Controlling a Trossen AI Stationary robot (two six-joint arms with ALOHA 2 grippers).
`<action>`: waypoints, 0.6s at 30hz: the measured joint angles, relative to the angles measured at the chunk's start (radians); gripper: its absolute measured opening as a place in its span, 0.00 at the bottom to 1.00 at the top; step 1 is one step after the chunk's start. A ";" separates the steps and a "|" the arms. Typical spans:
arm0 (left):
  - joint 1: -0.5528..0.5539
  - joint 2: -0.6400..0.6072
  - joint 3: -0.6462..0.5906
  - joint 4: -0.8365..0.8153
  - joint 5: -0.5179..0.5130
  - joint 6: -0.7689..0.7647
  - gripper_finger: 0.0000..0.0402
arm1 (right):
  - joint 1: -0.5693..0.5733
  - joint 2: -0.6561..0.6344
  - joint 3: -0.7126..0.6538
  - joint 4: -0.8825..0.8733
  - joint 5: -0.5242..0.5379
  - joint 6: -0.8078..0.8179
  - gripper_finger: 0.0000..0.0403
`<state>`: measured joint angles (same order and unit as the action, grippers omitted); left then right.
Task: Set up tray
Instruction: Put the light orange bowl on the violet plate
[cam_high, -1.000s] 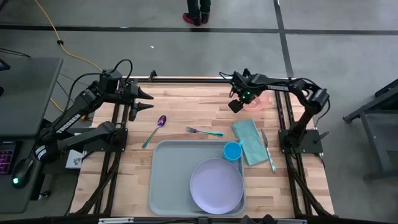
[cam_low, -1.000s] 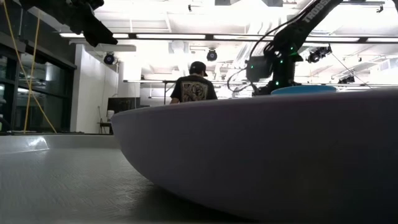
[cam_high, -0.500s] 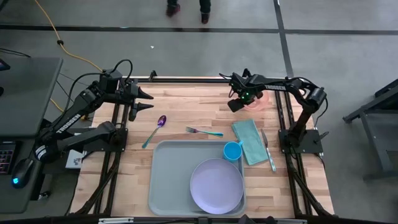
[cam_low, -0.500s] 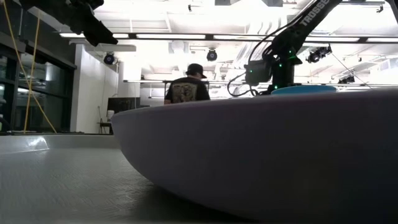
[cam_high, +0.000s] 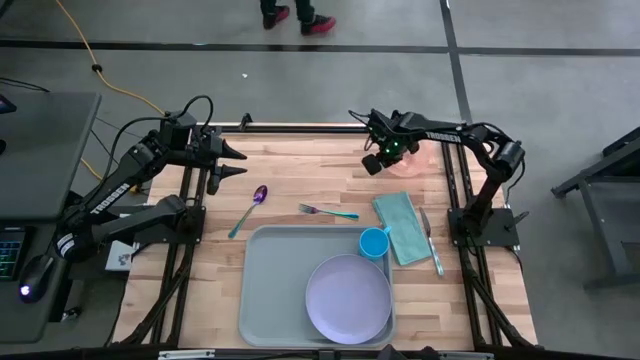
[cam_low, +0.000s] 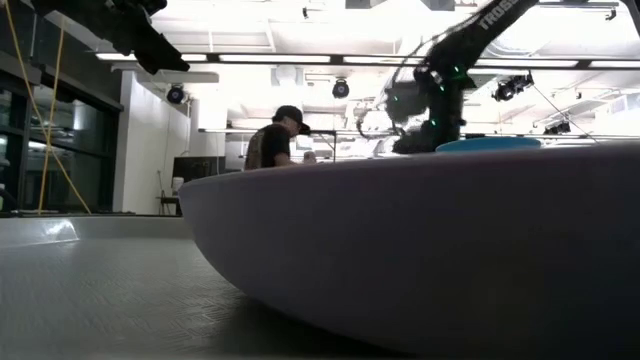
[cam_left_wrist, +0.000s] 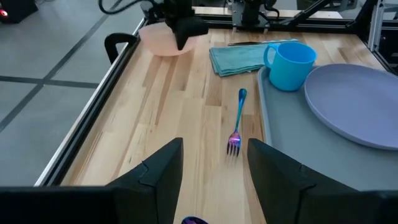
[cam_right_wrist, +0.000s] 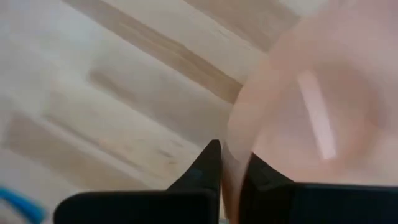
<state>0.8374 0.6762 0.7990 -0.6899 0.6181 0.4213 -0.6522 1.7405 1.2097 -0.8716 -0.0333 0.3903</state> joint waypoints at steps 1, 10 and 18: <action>0.000 0.000 0.000 0.000 0.000 0.000 0.53 | 0.004 0.001 0.027 -0.020 -0.002 -0.006 0.00; 0.000 0.000 0.000 0.000 0.002 0.000 0.53 | 0.059 0.002 0.284 -0.199 0.026 -0.039 0.00; 0.000 0.000 0.000 0.000 0.002 0.000 0.53 | 0.206 0.002 0.454 -0.285 -0.013 -0.001 0.00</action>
<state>0.8375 0.6765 0.7990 -0.6903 0.6205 0.4213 -0.4459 1.7420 1.6640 -1.1565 -0.0460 0.3897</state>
